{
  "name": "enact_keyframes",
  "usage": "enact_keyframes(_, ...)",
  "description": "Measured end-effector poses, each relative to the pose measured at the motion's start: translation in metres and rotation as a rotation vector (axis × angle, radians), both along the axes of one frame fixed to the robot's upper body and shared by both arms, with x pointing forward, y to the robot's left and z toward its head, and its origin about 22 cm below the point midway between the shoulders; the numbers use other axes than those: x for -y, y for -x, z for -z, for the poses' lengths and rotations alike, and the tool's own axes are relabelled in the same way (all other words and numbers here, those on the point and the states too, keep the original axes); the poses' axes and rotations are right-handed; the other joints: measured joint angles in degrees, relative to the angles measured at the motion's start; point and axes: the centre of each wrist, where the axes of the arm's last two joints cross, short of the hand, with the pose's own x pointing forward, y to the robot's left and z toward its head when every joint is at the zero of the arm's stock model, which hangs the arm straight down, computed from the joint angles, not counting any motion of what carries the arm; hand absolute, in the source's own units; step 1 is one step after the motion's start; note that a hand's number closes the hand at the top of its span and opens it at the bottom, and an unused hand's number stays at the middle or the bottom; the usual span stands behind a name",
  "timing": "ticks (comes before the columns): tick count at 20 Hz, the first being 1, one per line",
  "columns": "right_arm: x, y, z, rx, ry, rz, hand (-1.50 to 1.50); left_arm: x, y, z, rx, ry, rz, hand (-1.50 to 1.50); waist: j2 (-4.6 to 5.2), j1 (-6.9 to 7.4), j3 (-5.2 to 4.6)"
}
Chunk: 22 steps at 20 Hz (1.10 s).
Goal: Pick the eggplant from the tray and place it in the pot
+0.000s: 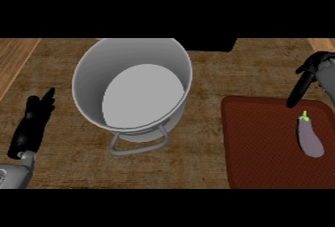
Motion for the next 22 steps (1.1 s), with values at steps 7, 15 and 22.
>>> enact_keyframes(7, -0.002, -0.01, 0.01, -0.14, -0.017, 0.024, -1.5, -0.001, -0.002, 0.003, -0.002, 0.003, -0.008, 0.0, 0.08, -0.4, 0.03)
enact_keyframes(15, 0.0, -0.007, 0.03, -0.235, 0.016, 0.041, -1.5, -0.001, 0.001, 0.004, -0.009, 0.003, -0.023, 0.0, -0.22, -1.27, 0.06)
enact_keyframes(22, 0.005, 0.005, 0.063, -0.301, 0.032, 0.051, -1.5, 0.001, 0.005, 0.004, -0.005, -0.002, -0.031, 0.0, -0.25, -1.49, 0.07)
